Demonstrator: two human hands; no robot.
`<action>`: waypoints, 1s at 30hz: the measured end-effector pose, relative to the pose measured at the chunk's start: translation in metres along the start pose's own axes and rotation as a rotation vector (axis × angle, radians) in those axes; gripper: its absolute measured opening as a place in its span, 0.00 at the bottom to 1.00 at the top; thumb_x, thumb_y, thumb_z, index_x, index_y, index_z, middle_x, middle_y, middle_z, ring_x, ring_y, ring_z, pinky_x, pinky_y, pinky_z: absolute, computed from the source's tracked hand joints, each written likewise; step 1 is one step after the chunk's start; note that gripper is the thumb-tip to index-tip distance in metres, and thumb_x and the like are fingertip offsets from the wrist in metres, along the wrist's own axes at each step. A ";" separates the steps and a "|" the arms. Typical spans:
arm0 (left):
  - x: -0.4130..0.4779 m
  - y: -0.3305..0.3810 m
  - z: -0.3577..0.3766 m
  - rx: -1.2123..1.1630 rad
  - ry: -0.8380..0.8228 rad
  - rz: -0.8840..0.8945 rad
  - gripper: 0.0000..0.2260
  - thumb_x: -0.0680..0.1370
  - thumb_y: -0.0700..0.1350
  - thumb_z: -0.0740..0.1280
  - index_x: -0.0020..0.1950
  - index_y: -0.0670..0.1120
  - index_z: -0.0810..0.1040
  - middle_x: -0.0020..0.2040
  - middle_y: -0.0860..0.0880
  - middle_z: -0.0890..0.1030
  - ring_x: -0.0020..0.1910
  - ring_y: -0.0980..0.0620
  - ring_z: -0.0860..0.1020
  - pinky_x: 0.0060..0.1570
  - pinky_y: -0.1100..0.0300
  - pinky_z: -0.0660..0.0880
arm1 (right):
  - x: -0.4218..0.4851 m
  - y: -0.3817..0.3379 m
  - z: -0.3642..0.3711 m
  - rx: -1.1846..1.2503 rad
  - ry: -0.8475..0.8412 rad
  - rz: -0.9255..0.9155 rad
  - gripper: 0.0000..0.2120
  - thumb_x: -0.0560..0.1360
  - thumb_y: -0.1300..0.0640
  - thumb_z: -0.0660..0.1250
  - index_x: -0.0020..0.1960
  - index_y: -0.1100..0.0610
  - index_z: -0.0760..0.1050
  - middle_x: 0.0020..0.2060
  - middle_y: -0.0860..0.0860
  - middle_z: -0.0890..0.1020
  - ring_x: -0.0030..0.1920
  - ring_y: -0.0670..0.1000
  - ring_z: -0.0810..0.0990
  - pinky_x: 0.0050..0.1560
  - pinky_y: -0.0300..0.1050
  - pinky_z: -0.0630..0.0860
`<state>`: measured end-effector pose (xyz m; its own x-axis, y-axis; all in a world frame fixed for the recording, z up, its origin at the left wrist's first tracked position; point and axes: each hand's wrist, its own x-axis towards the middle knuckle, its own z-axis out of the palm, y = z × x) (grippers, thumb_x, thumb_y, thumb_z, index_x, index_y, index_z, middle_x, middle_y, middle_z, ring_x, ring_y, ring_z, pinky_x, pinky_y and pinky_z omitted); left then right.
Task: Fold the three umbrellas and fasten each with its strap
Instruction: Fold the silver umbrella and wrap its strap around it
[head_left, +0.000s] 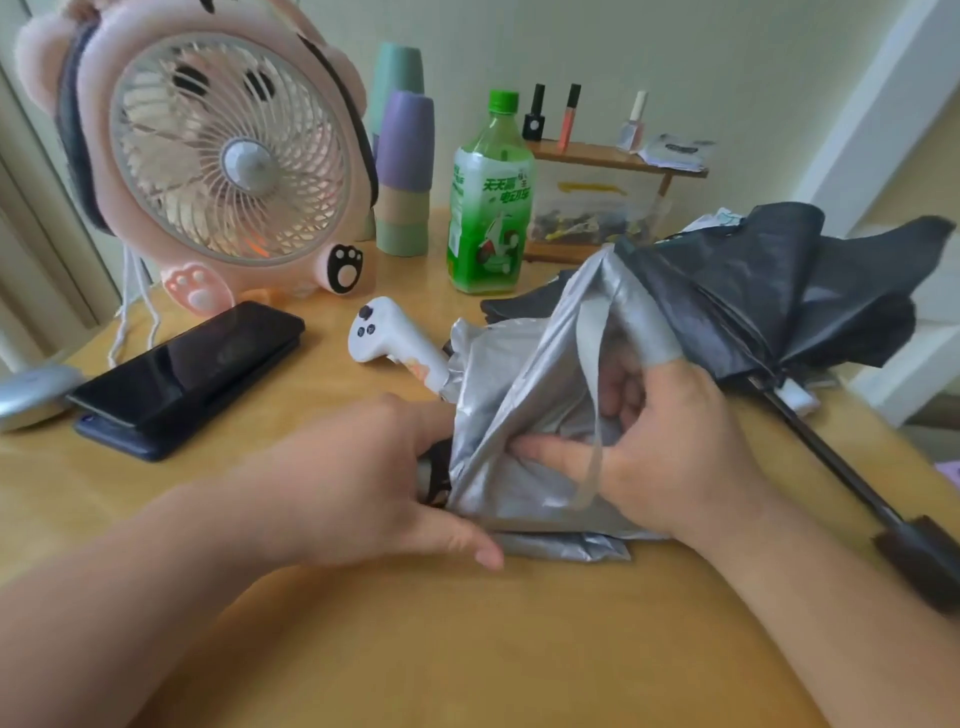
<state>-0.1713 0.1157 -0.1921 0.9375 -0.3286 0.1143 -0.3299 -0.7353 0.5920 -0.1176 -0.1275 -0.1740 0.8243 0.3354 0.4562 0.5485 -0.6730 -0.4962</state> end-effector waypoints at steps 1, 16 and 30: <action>0.000 0.002 0.001 0.011 0.011 0.006 0.27 0.62 0.75 0.70 0.56 0.64 0.75 0.40 0.58 0.83 0.38 0.55 0.80 0.41 0.54 0.79 | 0.000 -0.002 0.002 0.014 0.002 0.005 0.30 0.52 0.27 0.78 0.38 0.43 0.66 0.28 0.45 0.70 0.30 0.45 0.71 0.29 0.39 0.64; 0.009 0.024 0.012 -0.594 -0.152 -0.240 0.11 0.77 0.50 0.75 0.52 0.46 0.79 0.35 0.44 0.82 0.31 0.46 0.79 0.28 0.59 0.74 | 0.000 0.014 0.012 0.203 0.043 -0.069 0.43 0.60 0.34 0.81 0.70 0.50 0.74 0.42 0.48 0.85 0.44 0.52 0.85 0.43 0.56 0.83; -0.001 0.012 0.008 0.233 0.124 0.392 0.09 0.76 0.57 0.70 0.48 0.52 0.80 0.37 0.57 0.77 0.34 0.58 0.74 0.32 0.57 0.73 | 0.004 0.013 -0.031 0.157 -0.343 0.068 0.47 0.58 0.27 0.77 0.70 0.20 0.54 0.64 0.21 0.69 0.66 0.26 0.68 0.62 0.26 0.67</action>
<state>-0.1770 0.1024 -0.1915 0.7390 -0.5450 0.3961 -0.6641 -0.6881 0.2923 -0.1117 -0.1559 -0.1557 0.8440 0.5127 0.1577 0.4841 -0.6013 -0.6357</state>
